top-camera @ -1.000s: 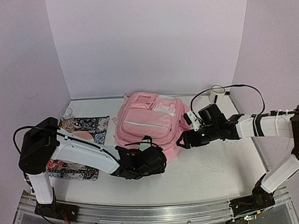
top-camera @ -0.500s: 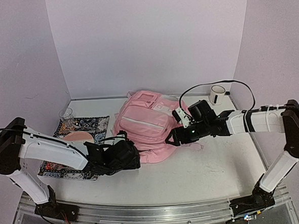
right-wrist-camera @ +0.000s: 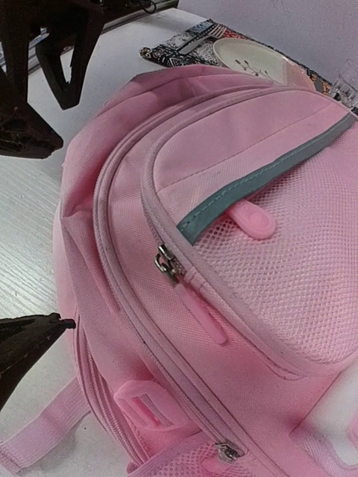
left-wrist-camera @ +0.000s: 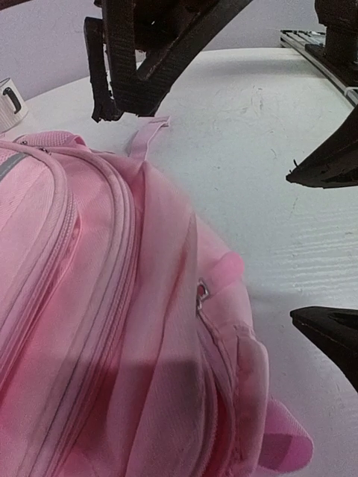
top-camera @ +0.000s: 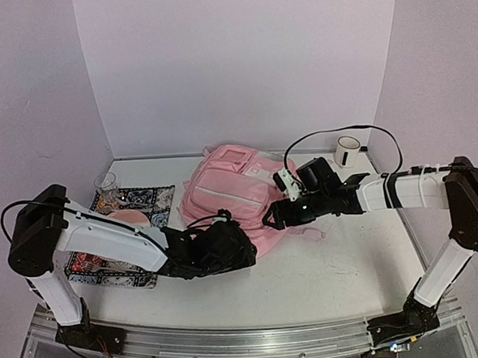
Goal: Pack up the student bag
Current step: Grab the largest pocket of the student bag.
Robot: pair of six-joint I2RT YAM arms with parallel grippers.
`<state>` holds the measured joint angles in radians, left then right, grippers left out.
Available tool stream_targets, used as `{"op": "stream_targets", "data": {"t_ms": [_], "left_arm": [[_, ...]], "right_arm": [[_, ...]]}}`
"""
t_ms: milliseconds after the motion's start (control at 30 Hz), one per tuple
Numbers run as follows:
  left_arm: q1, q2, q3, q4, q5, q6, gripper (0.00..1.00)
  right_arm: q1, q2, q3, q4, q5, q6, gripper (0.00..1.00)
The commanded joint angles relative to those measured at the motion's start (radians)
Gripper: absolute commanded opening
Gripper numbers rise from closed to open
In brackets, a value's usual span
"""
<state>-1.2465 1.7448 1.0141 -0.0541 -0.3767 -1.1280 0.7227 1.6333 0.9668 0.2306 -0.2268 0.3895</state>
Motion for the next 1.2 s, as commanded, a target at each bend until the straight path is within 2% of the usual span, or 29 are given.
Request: {"op": "stream_targets", "data": {"t_ms": [0, 333, 467, 667, 933, 1167], "left_arm": [[0.020, 0.082, 0.099, 0.026, 0.017, -0.036, 0.56], [0.070, 0.216, 0.146, -0.031, -0.065, -0.080, 0.55], [0.087, 0.241, 0.150, -0.030, -0.083, -0.089, 0.52], [0.091, 0.251, 0.147, -0.030, -0.112, -0.091, 0.36], [0.094, 0.256, 0.126, -0.022, -0.132, -0.101, 0.22], [0.089, 0.207, 0.113, -0.018, -0.101, -0.044, 0.05]], "right_arm": [[-0.002, 0.008, 0.023, -0.028, 0.022, -0.017, 0.71], [-0.003, 0.015, 0.018, -0.028, 0.009, -0.030, 0.72], [-0.003, 0.022, 0.016, -0.028, -0.001, -0.031, 0.72], [-0.004, 0.029, 0.021, -0.025, -0.029, -0.035, 0.71], [-0.002, 0.031, 0.014, -0.019, -0.056, -0.035, 0.71], [0.001, 0.025, 0.010, -0.014, -0.076, -0.038, 0.71]]}}
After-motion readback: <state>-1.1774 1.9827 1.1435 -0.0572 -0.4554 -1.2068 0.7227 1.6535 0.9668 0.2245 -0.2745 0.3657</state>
